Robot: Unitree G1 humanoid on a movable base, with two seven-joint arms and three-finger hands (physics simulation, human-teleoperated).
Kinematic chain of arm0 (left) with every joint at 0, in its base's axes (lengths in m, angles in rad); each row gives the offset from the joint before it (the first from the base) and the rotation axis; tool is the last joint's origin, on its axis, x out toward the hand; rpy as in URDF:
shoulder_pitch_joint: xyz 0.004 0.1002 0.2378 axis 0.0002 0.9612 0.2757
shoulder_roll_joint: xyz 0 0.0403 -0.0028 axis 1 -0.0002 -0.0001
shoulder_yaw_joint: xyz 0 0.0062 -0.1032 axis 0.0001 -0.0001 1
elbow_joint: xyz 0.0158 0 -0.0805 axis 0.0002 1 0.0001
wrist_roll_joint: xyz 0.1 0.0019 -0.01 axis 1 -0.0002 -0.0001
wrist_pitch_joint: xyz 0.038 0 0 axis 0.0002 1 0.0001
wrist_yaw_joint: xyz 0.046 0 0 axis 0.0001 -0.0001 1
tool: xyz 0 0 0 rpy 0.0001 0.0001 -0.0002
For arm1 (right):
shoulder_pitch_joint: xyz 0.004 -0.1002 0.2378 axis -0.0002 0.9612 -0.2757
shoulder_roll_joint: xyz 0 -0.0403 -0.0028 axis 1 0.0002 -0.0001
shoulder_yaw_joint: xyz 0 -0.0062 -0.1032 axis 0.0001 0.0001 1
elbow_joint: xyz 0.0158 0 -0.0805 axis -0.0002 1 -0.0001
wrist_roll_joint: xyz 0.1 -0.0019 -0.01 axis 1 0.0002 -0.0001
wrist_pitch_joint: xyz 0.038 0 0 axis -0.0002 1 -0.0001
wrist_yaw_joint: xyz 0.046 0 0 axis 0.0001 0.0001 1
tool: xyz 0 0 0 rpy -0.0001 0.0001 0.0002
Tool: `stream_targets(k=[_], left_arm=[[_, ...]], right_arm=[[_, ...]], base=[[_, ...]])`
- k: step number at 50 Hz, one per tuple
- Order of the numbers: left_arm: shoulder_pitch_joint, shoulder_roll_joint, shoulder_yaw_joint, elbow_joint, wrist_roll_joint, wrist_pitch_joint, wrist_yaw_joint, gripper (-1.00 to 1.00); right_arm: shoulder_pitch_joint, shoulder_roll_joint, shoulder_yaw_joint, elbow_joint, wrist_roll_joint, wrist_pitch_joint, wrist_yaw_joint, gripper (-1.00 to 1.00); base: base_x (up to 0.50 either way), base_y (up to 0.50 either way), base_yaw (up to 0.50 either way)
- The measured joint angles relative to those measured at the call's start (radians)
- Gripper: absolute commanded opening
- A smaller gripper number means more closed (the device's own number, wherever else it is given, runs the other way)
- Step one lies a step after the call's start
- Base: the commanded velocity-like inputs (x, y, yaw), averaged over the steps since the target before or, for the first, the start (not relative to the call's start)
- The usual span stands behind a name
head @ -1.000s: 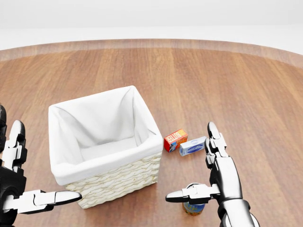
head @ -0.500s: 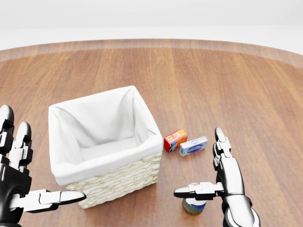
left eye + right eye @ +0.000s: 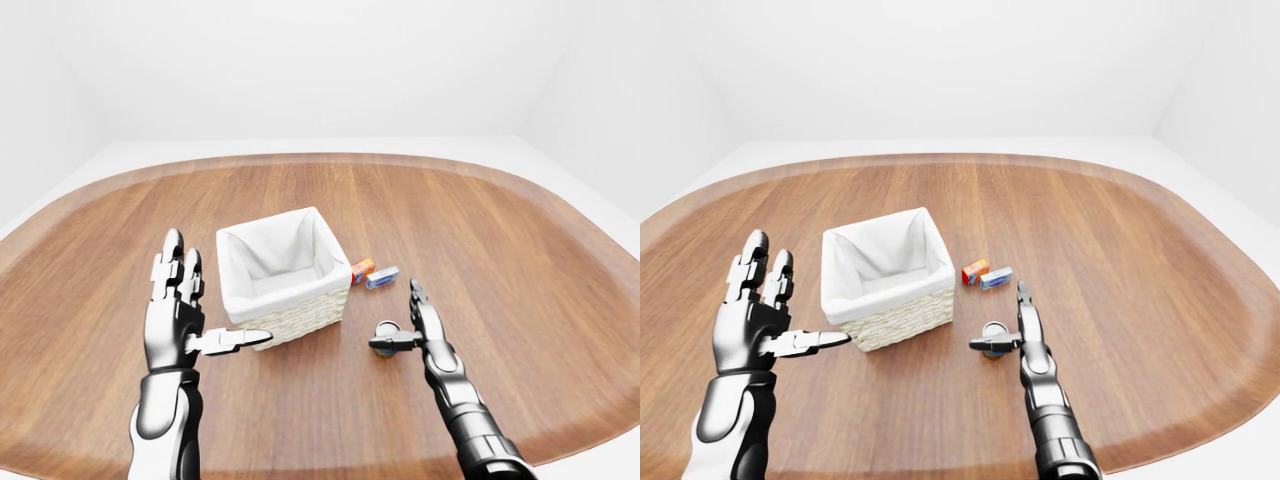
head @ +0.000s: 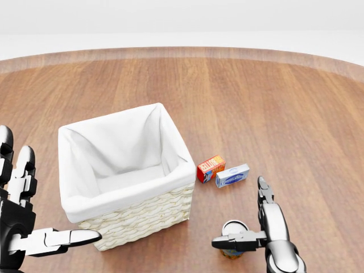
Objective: Pick up the alphabet soup and put it in the basket.
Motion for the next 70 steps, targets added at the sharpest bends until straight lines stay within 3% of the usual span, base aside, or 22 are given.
stream_targets(k=[14, 29, 70], left_arm=[[0.008, -0.003, 0.002, -0.017, -0.003, 0.0, -0.004, 1.0], [0.025, -0.008, 0.005, -0.051, -0.007, 0.0, -0.013, 1.0], [0.08, -0.031, 0.005, -0.144, -0.011, 0.0, -0.041, 1.0]], right_arm=[[-0.033, -0.004, 0.004, 0.097, -0.008, 0.0, -0.015, 1.0], [-0.141, 0.005, 0.021, 0.377, -0.055, 0.0, -0.064, 1.0], [-0.247, 0.019, 0.031, 0.543, -0.133, 0.0, -0.127, 1.0]], base=[[0.0, 0.0, 0.0], [0.0, 0.0, 0.0], [0.0, 0.0, 0.0]])
